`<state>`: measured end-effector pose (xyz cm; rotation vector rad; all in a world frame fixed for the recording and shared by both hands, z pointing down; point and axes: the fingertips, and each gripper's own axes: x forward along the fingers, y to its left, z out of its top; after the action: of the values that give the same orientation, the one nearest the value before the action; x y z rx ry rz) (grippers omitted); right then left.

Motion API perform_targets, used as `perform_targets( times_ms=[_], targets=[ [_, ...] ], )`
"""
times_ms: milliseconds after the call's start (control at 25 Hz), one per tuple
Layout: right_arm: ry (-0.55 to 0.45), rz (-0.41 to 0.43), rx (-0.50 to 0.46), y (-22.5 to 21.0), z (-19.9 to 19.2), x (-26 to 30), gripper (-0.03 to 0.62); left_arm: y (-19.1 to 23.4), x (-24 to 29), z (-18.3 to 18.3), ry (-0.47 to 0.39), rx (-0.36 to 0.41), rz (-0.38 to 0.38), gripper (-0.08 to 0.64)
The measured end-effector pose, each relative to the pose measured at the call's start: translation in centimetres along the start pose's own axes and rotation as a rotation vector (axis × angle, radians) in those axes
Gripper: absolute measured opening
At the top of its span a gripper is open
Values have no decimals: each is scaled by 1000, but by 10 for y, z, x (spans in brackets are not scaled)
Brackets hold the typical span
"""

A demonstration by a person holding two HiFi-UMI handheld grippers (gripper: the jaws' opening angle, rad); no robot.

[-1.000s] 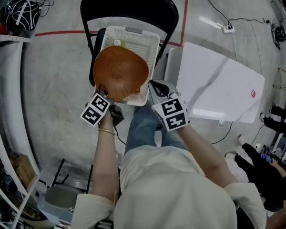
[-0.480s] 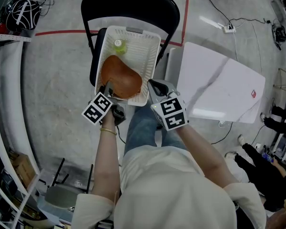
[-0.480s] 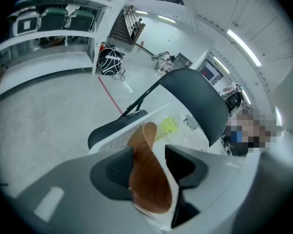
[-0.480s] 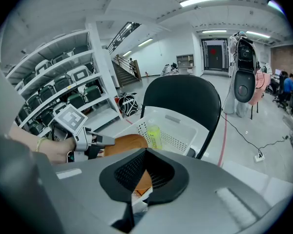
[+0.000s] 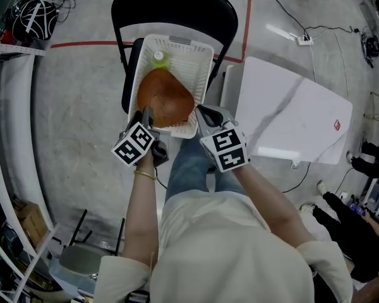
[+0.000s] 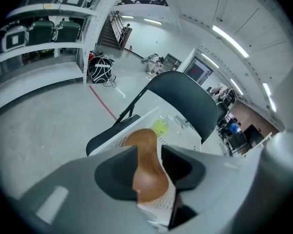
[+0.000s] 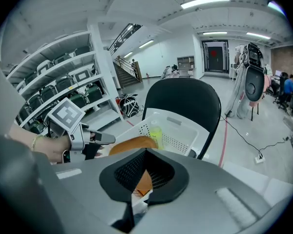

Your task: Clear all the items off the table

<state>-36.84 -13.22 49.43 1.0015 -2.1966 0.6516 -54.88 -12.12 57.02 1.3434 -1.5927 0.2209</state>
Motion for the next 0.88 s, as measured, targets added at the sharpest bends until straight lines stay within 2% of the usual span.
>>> perform_targets(
  times_ms=[160, 480, 880],
  targets=[
    [-12, -5, -1, 2, 5, -6, -2, -14, -13, 4, -8, 60, -10, 99],
    [-32, -24, 8, 3, 8, -19, -2, -56, -35, 10, -29, 171, -79, 12],
    [-55, -64, 23, 3, 8, -43, -2, -96, -64, 12, -54, 321, -145, 9]
  ],
)
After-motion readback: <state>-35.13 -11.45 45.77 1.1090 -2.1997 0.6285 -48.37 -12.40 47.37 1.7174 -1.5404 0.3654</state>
